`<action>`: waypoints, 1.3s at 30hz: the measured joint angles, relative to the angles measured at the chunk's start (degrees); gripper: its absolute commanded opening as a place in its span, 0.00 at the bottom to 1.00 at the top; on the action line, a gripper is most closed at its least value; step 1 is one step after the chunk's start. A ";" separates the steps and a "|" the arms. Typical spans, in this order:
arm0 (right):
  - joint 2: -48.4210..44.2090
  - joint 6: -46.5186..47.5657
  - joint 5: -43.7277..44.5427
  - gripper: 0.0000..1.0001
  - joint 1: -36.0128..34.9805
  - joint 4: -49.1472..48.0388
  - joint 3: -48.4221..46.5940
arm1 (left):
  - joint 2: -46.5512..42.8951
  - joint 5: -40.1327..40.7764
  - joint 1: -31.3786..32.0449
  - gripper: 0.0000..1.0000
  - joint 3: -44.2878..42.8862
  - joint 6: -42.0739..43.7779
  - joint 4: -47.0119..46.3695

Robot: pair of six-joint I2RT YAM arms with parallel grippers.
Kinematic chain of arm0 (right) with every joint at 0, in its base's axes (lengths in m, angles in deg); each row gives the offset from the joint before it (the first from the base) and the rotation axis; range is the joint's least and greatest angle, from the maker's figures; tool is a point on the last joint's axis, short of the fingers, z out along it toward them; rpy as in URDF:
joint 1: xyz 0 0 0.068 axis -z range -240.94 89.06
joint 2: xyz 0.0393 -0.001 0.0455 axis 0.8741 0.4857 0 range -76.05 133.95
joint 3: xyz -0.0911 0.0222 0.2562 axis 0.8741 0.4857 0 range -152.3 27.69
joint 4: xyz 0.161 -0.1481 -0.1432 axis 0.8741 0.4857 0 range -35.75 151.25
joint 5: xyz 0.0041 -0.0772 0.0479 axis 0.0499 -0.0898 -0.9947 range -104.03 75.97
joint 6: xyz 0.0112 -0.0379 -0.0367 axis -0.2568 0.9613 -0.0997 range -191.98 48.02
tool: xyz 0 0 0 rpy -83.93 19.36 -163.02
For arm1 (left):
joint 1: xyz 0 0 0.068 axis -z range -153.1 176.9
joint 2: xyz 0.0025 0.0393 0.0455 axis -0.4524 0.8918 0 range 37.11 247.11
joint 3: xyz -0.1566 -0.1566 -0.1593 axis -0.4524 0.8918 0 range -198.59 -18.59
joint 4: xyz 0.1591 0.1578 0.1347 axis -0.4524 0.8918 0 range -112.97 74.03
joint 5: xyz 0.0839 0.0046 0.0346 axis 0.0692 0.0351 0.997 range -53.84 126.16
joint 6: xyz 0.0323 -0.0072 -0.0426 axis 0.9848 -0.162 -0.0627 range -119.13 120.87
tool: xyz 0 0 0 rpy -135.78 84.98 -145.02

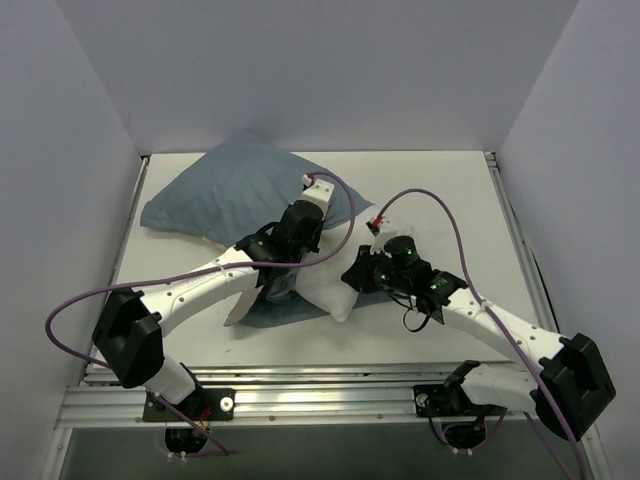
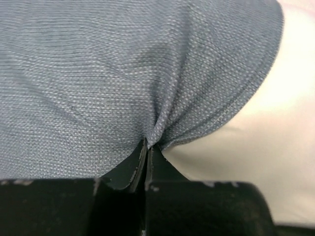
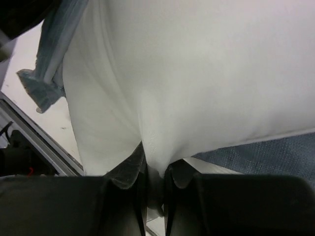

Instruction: Remove the pillowcase from the pillow

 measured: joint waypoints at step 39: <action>-17.68 11.08 -17.55 0.86 2.80 34.58 -12.50 | -23.71 -0.37 -7.74 0.79 13.33 -10.78 9.75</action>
